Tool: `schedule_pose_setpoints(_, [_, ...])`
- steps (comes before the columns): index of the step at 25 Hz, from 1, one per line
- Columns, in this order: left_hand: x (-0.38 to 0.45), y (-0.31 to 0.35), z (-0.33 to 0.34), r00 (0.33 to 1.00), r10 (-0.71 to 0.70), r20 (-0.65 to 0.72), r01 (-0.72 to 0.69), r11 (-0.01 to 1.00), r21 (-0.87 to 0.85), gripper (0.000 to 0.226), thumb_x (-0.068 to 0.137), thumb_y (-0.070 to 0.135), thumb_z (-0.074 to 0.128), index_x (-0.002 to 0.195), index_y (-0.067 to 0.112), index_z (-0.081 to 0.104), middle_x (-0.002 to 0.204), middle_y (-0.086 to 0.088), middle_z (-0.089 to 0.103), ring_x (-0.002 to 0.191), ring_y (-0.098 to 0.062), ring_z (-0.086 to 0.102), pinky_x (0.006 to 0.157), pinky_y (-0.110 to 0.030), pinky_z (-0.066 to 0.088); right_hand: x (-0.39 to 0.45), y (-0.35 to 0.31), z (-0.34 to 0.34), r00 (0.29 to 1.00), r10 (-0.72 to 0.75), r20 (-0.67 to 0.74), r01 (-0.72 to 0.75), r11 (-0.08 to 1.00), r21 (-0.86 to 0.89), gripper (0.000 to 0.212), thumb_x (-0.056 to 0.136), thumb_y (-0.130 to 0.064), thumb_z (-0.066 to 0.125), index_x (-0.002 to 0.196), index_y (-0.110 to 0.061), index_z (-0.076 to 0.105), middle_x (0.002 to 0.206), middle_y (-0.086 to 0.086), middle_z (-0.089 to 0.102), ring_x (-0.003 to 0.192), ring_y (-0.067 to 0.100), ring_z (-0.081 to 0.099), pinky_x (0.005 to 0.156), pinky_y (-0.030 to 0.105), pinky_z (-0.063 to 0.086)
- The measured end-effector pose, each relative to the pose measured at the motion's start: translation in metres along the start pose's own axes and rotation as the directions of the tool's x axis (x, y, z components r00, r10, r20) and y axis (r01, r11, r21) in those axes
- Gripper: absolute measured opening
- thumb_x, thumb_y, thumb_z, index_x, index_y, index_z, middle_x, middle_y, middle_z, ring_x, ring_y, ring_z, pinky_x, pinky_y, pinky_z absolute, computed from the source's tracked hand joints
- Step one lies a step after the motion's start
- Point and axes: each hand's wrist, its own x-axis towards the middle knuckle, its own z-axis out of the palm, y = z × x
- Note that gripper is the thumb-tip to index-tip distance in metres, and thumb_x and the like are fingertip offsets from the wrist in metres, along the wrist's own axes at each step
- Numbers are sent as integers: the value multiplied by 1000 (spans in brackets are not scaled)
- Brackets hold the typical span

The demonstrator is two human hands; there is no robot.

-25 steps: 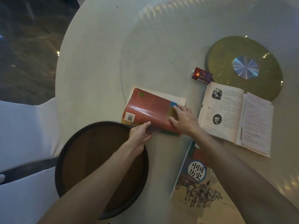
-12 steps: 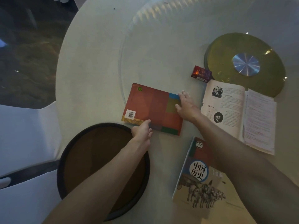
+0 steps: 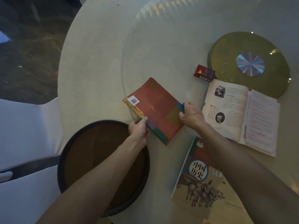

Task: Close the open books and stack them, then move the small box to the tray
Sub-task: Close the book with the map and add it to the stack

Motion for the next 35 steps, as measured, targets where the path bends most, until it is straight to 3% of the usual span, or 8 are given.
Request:
schedule_pose_setpoints(8, [-29,18,0,953,281,117,-284,959,17,60,97,4,59,147,31,41,121,-9,65,99,-27,72,82,-49,63,-57,42,9,995,57,81,-91,854,513,35,98,-15,54,131,-22,64,99,8,72,94,27,70,75,34,54])
schedule_pose_setpoints(11, [-51,29,1,923,294,250,-280,956,-88,54,99,-1,51,148,23,48,121,-10,65,101,-29,71,83,-49,63,-84,52,-5,984,62,166,-172,560,811,30,98,-9,50,114,-18,73,89,13,70,78,26,66,63,33,54])
schedule_pose_setpoints(16, [-91,34,9,914,215,343,-134,961,-243,32,97,-6,48,126,-4,62,104,-13,65,87,-25,66,54,-29,62,-126,57,-27,982,-23,185,-186,-23,982,41,100,-14,42,134,-14,64,114,24,70,98,38,70,83,50,61])
schedule_pose_setpoints(22, [-127,22,9,844,38,535,81,977,-196,25,92,-2,48,113,-12,57,102,-25,68,77,-23,75,59,-25,63,-169,59,-55,999,-37,10,-24,-430,902,43,98,-35,42,117,-7,69,118,22,68,107,37,67,98,48,52])
schedule_pose_setpoints(25, [-141,17,11,766,-21,642,173,969,-175,46,85,-3,48,129,-10,49,128,-32,63,114,-34,69,76,-30,65,-186,78,-64,997,-71,-22,-19,-520,854,51,88,-19,44,130,4,60,118,23,65,109,36,62,107,43,48])
schedule_pose_setpoints(27, [-152,11,18,727,-41,686,177,976,-130,46,86,-4,51,132,-6,50,131,-31,62,121,-36,65,81,-32,64,-197,88,-67,997,-52,-58,36,-359,933,47,86,-5,50,130,6,63,119,22,70,108,33,68,101,40,55])
schedule_pose_setpoints(30, [-160,-3,33,746,-11,665,-165,966,200,38,95,13,66,130,1,58,113,-21,72,95,-25,74,72,-31,65,-210,93,-69,965,187,-184,147,193,970,19,100,-4,58,112,1,71,101,17,76,87,34,73,75,33,62])
schedule_pose_setpoints(35, [-160,-26,49,763,177,621,-635,385,670,43,93,48,64,124,18,70,89,-2,75,62,-17,64,51,-27,54,-237,126,-75,889,356,-287,131,405,905,11,100,-15,66,93,-14,75,79,-6,77,66,9,71,59,26,57])
